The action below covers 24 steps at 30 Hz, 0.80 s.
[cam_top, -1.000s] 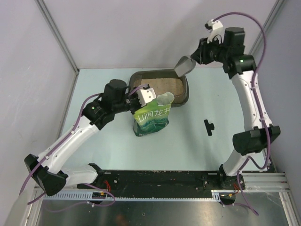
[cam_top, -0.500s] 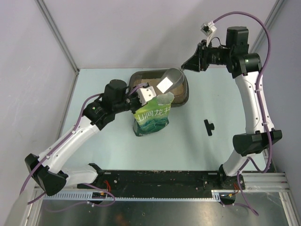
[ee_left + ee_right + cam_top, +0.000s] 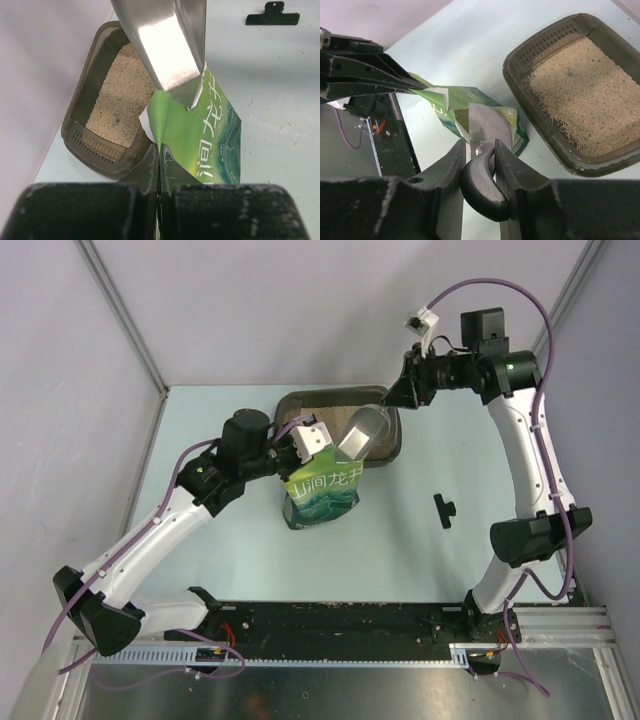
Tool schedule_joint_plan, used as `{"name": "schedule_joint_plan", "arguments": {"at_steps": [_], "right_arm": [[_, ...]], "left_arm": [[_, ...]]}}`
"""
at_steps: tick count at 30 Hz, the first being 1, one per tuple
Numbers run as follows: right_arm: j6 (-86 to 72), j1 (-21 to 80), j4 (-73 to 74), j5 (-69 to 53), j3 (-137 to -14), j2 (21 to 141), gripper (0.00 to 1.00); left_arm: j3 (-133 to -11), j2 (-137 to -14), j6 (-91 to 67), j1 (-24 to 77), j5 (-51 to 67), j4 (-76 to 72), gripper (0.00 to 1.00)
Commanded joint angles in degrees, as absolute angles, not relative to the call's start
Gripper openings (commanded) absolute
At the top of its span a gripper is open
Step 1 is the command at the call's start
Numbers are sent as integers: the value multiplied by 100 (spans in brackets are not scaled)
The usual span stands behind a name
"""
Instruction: Fill the litter box with clean litter
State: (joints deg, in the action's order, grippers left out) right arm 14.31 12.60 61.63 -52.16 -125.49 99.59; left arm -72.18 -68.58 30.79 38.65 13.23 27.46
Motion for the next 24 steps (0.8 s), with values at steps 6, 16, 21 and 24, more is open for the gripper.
{"name": "schedule_joint_plan", "arguments": {"at_steps": [6,16,21,24], "right_arm": [[2679,2152,6363,-4431,-12612,9984,0],[1630,2979,6073,-1610,-11821,9712,0],[-400,2980,5784,-671,-11699,9695,0],[-984,3163,5652,-38,-11707,9790,0]], "left_arm": [[-7330,-6592,2980,3858,1397,2109,0],[-7374,-6618,2839,3867,906,2057,0],[-7409,-6653,2752,3876,1097,1978,0],[-7488,-6715,2602,3876,1256,1942,0]]}}
